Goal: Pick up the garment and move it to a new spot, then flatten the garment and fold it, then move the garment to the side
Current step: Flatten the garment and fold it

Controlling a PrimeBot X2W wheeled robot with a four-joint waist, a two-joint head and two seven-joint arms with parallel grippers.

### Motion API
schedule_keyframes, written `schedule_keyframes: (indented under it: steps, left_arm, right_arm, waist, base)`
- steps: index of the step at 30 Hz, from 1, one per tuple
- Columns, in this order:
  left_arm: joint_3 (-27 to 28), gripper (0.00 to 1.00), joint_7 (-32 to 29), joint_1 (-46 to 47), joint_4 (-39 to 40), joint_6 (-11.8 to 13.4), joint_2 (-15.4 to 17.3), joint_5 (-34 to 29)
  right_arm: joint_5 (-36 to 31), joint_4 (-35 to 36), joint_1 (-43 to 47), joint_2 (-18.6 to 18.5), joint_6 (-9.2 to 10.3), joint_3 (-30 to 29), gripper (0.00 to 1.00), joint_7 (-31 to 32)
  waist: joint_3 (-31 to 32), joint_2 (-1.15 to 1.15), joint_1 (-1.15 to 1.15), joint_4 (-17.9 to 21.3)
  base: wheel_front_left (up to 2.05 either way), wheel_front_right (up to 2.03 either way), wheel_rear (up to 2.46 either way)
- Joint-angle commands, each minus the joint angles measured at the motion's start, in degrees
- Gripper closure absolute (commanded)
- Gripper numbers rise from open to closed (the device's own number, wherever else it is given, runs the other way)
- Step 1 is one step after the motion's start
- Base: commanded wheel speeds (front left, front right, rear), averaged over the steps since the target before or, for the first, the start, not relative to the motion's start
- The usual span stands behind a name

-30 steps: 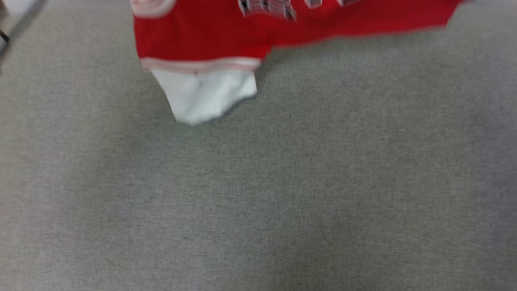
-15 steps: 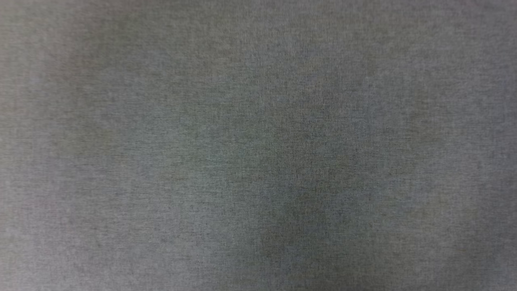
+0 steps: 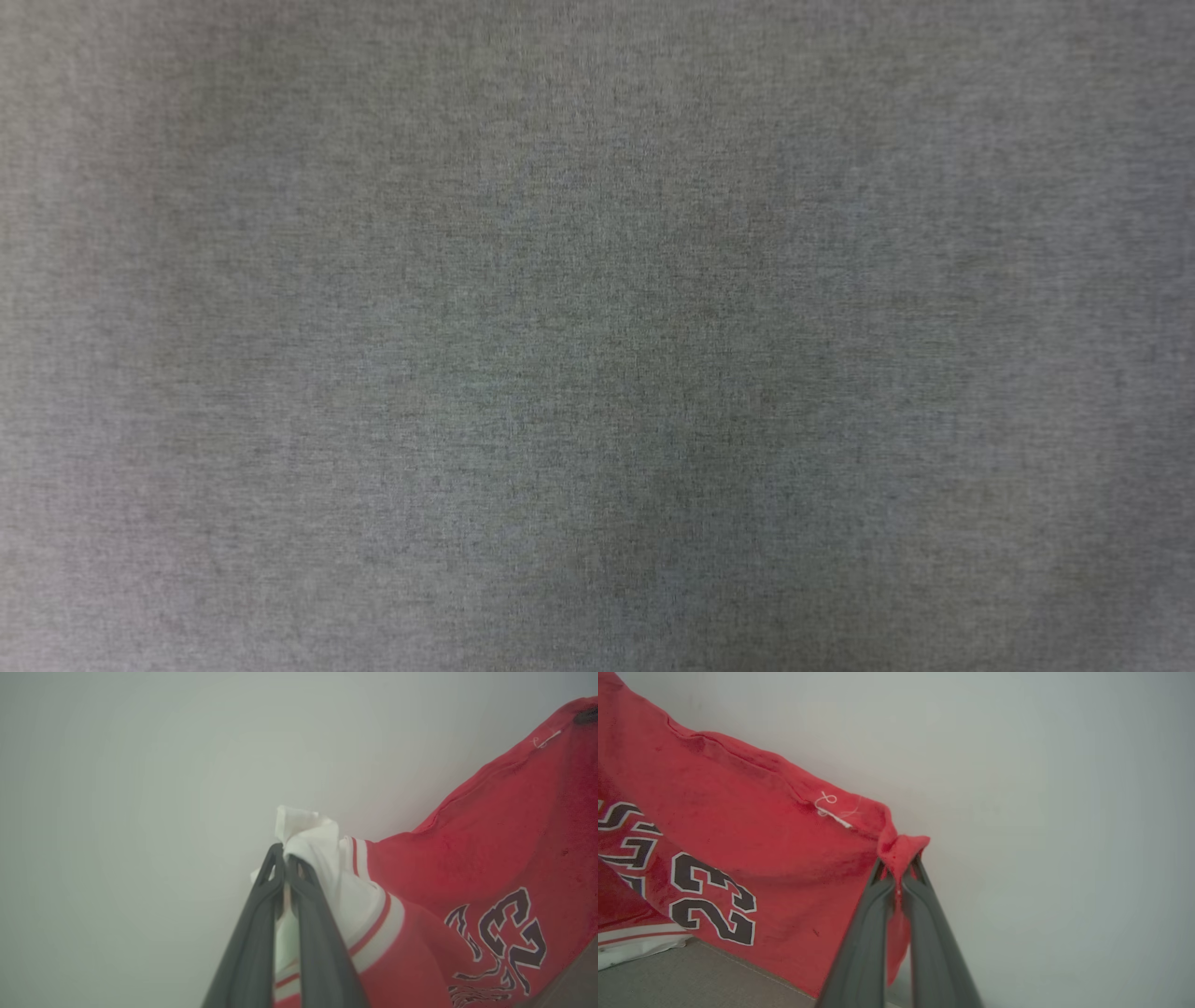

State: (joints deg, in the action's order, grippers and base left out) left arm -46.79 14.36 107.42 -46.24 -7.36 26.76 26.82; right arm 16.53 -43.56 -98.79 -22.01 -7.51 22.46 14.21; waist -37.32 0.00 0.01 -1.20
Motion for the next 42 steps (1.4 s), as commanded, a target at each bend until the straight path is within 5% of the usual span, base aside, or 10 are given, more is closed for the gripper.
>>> schedule_keyframes:
  steps: [1, 12, 25, 34, 42]
  left_arm:
    - [-1.2, 1.0, 0.5, -4.7, 0.4, 0.0, 0.9, 1.2]
    - [1.2, 1.0, 0.8, -33.1, 11.7, 0.7, 6.3, 6.1]
    - [1.4, 1.0, 0.8, -69.4, 24.5, 5.2, 9.7, 9.2]
    - [-2.6, 1.0, 0.2, -88.1, 29.5, 7.0, 12.8, 11.9]
    - [-5.4, 1.0, -2.0, -99.8, 35.7, 10.5, 14.8, 15.1]
  right_arm:
    - [1.7, -1.0, 3.4, 0.6, 0.04, 2.0, 1.0, -1.7]
    - [10.4, 2.1, 25.3, -0.1, 0.04, 12.9, 1.0, -6.7]
    - [18.6, 14.1, 51.2, -8.9, 0.04, 18.4, 1.0, -6.2]
    - [21.9, 23.8, 69.9, -16.0, 0.04, 18.0, 1.0, -3.2]
    - [23.2, 32.7, 88.8, -19.6, 0.04, 10.9, 1.0, 0.6]
  waist:
    - [1.4, 0.0, -0.01, 0.3]
    - [10.1, 0.0, -0.01, 0.7]
    - [21.0, 0.0, -0.01, 0.3]
    - [28.7, 0.0, -0.01, 0.0]
    - [34.6, 0.0, -0.01, -0.7]
  base:
    - [0.0, 0.0, 0.0]
    - [0.0, 0.0, 0.0]
    - [0.0, 0.0, 0.0]
    - [0.0, 0.0, 0.0]
    - [0.0, 0.0, 0.0]
